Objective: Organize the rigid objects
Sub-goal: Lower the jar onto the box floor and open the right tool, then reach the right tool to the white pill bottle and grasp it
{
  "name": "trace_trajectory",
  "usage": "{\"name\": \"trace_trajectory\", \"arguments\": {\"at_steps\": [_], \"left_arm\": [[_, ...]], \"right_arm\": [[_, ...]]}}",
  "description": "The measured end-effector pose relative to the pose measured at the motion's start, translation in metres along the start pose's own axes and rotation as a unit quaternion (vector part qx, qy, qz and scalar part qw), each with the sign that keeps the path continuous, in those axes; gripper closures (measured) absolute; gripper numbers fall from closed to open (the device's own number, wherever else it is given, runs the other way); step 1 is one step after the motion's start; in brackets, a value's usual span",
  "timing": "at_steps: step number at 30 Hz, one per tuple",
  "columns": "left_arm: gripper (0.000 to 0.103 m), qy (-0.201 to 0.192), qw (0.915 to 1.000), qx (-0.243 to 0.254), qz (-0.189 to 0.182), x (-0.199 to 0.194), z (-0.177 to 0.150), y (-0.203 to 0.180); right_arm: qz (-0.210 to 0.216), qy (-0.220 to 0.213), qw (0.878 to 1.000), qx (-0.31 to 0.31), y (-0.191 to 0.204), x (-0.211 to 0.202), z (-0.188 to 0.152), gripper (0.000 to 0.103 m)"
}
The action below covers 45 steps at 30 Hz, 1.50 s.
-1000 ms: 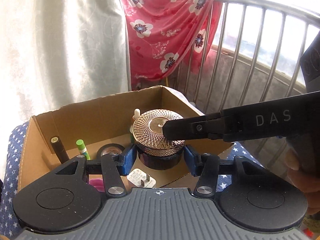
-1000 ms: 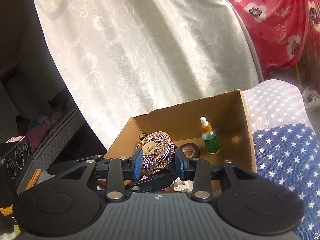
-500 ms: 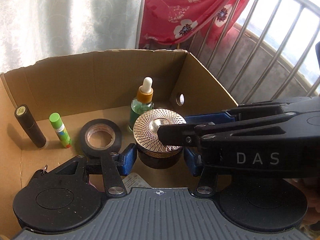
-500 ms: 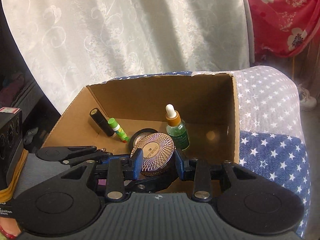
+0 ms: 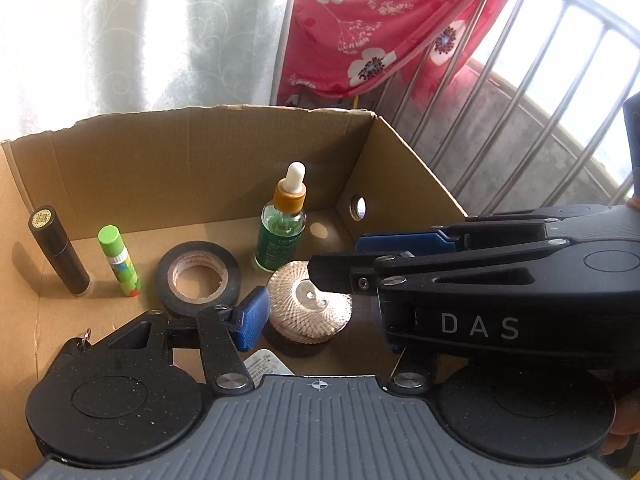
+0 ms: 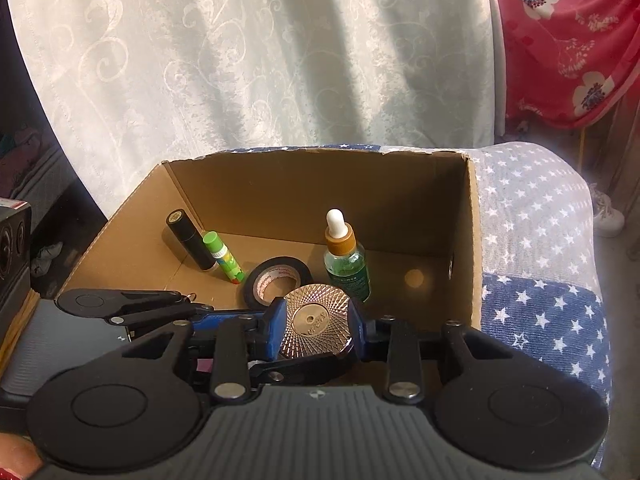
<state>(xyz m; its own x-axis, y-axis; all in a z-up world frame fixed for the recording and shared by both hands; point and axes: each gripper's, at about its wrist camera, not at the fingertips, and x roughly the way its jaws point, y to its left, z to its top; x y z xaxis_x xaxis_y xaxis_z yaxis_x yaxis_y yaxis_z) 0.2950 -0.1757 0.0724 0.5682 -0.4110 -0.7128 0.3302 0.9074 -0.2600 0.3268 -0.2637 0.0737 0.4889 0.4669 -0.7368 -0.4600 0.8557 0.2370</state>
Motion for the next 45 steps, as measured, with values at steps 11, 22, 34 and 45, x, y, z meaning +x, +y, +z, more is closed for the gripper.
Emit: {"name": "trace_trajectory", "arguments": {"at_steps": [11, 22, 34, 45], "left_arm": [[0.036, -0.030, 0.9995, 0.005, -0.007, -0.024, -0.004, -0.001], [0.025, -0.108, 0.9909, 0.066, -0.044, -0.144, -0.059, -0.003], [0.021, -0.152, 0.9865, 0.051, 0.034, -0.208, -0.120, 0.056], [0.025, -0.131, 0.9852, 0.043, 0.101, -0.163, -0.133, 0.091]], "right_arm": [[0.030, -0.048, 0.997, 0.045, -0.009, -0.035, -0.005, 0.067], [0.134, -0.190, 0.968, 0.099, 0.011, -0.148, -0.059, 0.066], [0.195, -0.162, 0.963, 0.091, 0.086, -0.126, -0.117, 0.056], [0.148, -0.079, 0.986, 0.011, 0.152, -0.060, -0.104, 0.046]]}}
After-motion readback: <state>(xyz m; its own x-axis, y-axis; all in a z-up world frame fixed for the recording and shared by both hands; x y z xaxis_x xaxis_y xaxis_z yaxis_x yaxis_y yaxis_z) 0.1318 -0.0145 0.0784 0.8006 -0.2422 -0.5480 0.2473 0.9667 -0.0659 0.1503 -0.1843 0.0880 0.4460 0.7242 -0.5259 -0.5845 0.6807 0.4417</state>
